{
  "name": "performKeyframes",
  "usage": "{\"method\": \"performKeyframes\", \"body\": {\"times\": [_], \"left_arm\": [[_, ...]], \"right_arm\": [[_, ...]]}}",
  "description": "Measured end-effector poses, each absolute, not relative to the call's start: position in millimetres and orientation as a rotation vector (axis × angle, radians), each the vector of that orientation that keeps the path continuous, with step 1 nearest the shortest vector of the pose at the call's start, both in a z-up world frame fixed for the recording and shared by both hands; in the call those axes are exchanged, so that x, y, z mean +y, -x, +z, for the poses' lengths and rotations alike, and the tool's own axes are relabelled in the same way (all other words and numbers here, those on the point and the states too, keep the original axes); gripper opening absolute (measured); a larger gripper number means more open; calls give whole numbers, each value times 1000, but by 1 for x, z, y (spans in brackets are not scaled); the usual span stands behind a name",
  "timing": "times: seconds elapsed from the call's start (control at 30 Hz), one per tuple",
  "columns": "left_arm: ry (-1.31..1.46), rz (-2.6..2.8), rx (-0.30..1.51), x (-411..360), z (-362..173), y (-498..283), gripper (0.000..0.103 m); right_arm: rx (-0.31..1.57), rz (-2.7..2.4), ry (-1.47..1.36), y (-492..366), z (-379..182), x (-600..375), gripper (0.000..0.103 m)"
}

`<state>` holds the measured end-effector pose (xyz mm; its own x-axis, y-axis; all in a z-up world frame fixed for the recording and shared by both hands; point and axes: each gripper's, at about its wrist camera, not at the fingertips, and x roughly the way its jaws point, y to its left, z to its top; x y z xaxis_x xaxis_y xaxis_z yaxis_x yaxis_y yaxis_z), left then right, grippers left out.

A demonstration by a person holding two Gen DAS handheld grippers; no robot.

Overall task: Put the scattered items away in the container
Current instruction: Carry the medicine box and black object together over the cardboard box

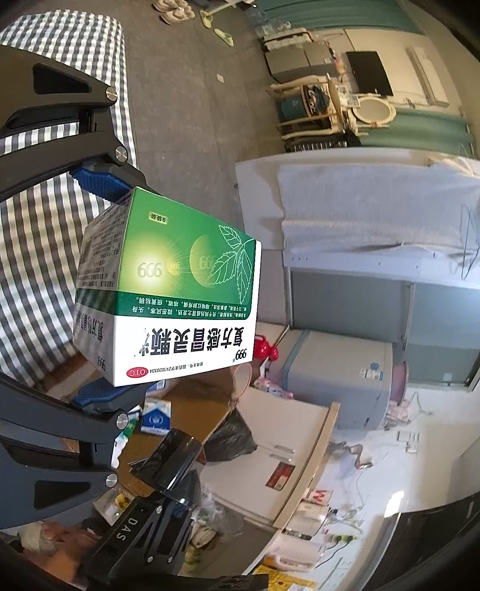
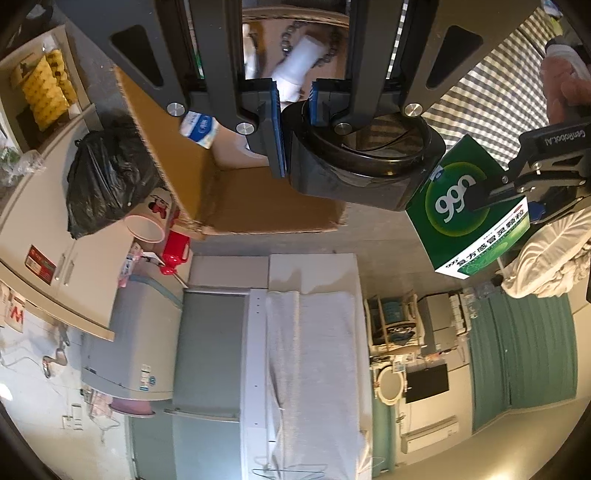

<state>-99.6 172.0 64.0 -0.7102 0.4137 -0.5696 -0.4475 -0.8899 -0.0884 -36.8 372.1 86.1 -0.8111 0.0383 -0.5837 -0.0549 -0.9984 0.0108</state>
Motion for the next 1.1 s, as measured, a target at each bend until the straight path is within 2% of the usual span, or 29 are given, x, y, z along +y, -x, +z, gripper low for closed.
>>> {"method": "performKeyframes", "body": {"times": [0.73,1.1], "left_arm": [[845,2388,153,259,59,95,80],[955,2320,190,285,34,109,80]], "right_arm": [[110,2810,986,28,70,442,11],[106,2752,1140,46,45,454,11]]}}
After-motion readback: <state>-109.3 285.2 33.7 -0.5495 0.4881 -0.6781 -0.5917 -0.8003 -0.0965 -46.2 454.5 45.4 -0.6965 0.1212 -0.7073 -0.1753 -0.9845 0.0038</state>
